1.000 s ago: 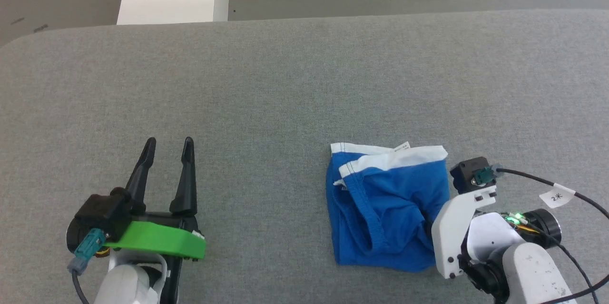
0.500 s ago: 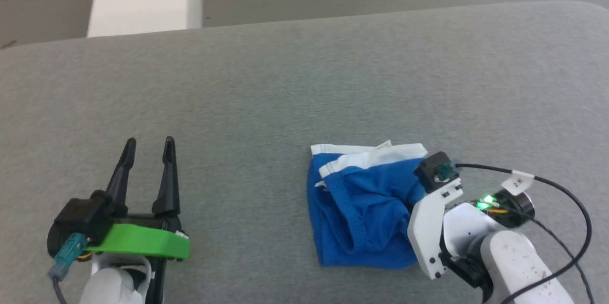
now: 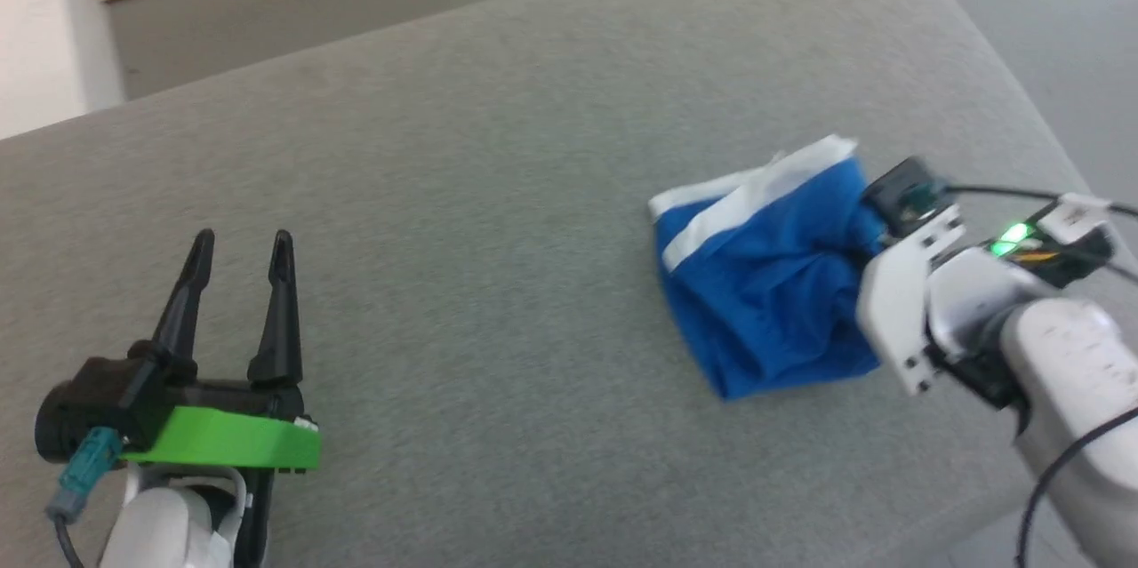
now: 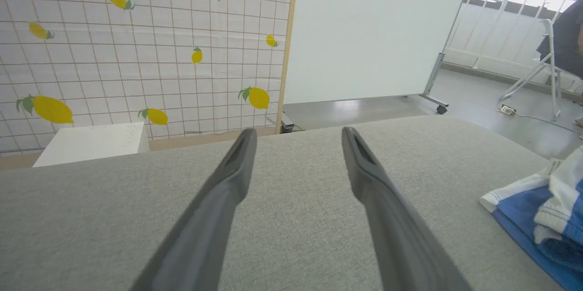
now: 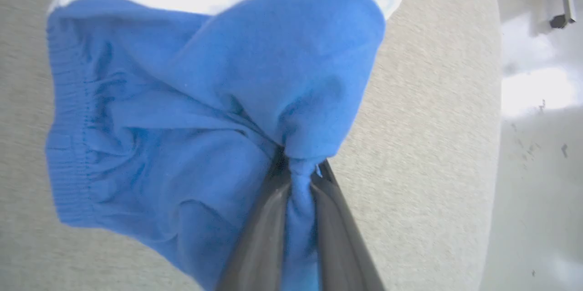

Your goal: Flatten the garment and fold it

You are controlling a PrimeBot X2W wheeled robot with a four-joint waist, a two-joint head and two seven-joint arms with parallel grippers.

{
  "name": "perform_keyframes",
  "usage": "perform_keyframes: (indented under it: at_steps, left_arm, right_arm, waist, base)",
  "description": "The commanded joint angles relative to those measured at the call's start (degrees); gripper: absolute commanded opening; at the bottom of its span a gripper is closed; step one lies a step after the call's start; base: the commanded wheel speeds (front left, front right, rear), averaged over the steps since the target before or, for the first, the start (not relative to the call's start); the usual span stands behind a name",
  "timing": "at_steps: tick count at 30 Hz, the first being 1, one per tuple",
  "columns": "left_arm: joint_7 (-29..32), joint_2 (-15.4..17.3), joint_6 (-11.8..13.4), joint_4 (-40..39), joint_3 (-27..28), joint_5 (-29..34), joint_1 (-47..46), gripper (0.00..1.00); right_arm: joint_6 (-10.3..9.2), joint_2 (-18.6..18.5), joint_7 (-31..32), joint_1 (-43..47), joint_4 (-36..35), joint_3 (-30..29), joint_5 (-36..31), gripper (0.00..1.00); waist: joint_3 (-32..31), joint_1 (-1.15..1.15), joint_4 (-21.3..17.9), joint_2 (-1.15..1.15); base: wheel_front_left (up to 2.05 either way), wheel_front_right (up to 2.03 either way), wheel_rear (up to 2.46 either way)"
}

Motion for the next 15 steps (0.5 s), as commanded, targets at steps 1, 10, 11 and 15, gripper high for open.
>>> perform_keyframes:
  at_steps: [1, 10, 11, 15]
  left_arm:
    - [0.03, 1.01, -0.39, -0.5, 0.01, 0.38, -1.02, 1.0]
    - [3.62, 5.71, -0.07, -6.21, 2.46, 0.34, -1.55, 1.0]
    - [4.08, 6.2, 0.0, -7.0, 2.87, 0.26, -1.46, 1.0]
    - [5.4, 7.58, 0.12, -9.41, 3.9, -0.08, -1.19, 1.0]
  right_arm:
    - [-0.11, -0.68, -1.1, -1.46, 1.03, -0.91, 0.14, 0.0]
    - [-0.11, -5.48, -6.26, -5.63, 8.27, -8.76, -3.33, 0.0]
    - [-0.11, -5.57, -6.82, -6.0, 9.24, -10.35, -3.85, 0.0]
    - [-0.11, -5.43, -8.82, -6.81, 12.35, -16.17, -6.13, 0.0]
  waist:
    - [5.52, 0.0, -5.92, 0.0]
    - [14.0, 0.0, -4.4, 0.0]
    - [14.83, 0.0, -4.1, 0.0]
    - [17.44, 0.0, -2.92, 0.0]
  base:
    - [0.0, 0.0, 0.0]
    - [0.0, 0.0, 0.0]
    - [0.0, 0.0, 0.0]
    - [0.0, 0.0, 0.0]
